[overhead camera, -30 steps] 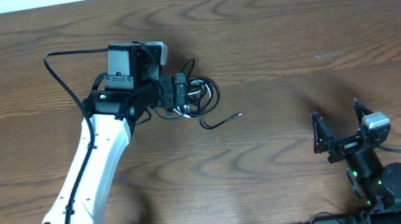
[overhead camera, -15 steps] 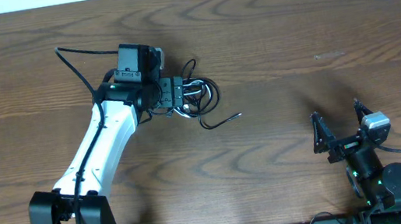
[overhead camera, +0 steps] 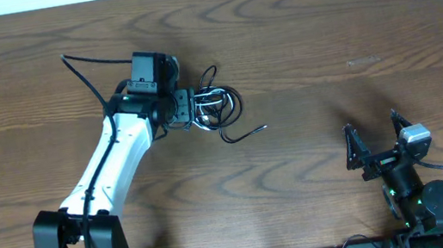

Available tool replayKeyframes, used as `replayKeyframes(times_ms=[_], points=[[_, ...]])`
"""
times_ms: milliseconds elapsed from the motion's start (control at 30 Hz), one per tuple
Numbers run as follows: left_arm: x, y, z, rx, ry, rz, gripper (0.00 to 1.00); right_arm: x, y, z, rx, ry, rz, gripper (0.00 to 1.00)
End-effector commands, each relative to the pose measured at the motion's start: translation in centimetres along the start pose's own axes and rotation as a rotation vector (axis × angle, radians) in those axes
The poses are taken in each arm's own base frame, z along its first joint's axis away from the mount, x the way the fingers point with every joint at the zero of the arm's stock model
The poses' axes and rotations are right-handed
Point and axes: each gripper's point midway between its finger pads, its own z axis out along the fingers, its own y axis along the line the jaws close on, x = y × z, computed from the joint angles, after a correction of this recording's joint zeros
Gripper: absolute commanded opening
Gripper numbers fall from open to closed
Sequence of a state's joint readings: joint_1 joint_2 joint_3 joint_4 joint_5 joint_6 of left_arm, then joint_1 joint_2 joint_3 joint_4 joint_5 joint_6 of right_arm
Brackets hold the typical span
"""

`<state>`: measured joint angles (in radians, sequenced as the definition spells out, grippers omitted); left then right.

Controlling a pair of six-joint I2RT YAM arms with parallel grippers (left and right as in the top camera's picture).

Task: Untangle cables
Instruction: 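Close the left gripper on a black cable loop and lift it, then bring the right gripper in and grasp the tangle near the left gripper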

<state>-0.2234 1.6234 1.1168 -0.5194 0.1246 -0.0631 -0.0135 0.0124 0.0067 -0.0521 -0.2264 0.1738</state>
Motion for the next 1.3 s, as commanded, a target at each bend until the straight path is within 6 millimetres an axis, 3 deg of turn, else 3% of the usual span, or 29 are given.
replayKeyframes(times_ms=[0, 433, 467, 600, 833, 1000, 1167, 1267], points=[[1.3, 0.5, 1.3, -0.016, 0.05, -0.01, 0.7, 0.0, -0.1, 0.0, 0.007, -0.001, -0.015, 0.99], [2.7, 0.5, 3.4, -0.008, 0.116, -0.02, 0.7, 0.0, -0.1, 0.0, 0.007, -0.001, -0.015, 0.99], [2.6, 0.3, 3.4, 0.004, 0.114, -0.02, 0.63, 0.0, -0.1, 0.0, 0.007, -0.001, -0.015, 0.99], [2.3, -1.0, 3.4, 0.081, 0.105, -0.022, 0.08, 0.0, -0.1, 0.0, 0.007, -0.001, -0.015, 0.99], [1.5, -3.0, 2.4, 0.192, 0.078, -0.027, 0.07, 0.0, -0.1, 0.0, 0.007, -0.001, -0.015, 0.99], [-0.4, -3.5, -0.8, 0.208, -0.02, -0.014, 0.07, 0.0, -0.1, 0.0, 0.007, -0.001, -0.015, 0.99], [-2.9, -3.7, -6.5, 0.206, -0.191, 0.01, 0.07, 0.0, -0.1, 0.0, 0.007, -0.001, -0.015, 0.99], [-4.3, -3.0, -11.2, 0.161, -0.333, 0.016, 0.07, -0.1, -0.9, 0.0, 0.056, -0.008, -0.033, 0.99]])
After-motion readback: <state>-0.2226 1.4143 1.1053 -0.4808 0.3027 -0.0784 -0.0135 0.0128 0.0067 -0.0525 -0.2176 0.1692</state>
